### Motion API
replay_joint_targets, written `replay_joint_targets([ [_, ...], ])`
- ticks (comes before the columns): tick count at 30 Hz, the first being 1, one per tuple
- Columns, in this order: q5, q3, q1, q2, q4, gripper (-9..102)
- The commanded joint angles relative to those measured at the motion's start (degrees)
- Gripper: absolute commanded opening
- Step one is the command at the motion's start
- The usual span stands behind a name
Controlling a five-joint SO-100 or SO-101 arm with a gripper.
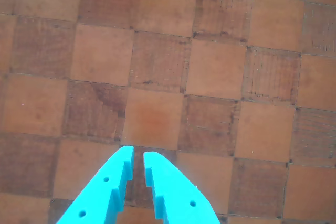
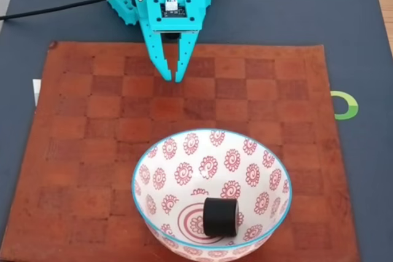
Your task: Grasp a black cylinder and put it in a bowl.
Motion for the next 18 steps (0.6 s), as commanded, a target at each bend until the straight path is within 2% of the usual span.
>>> replay_joint_targets([
  [1,-0.4,-0.4,0.0,3.0,-0.7,0],
  [18,-0.3,-1.1,0.8,3.0,-0.5,0],
])
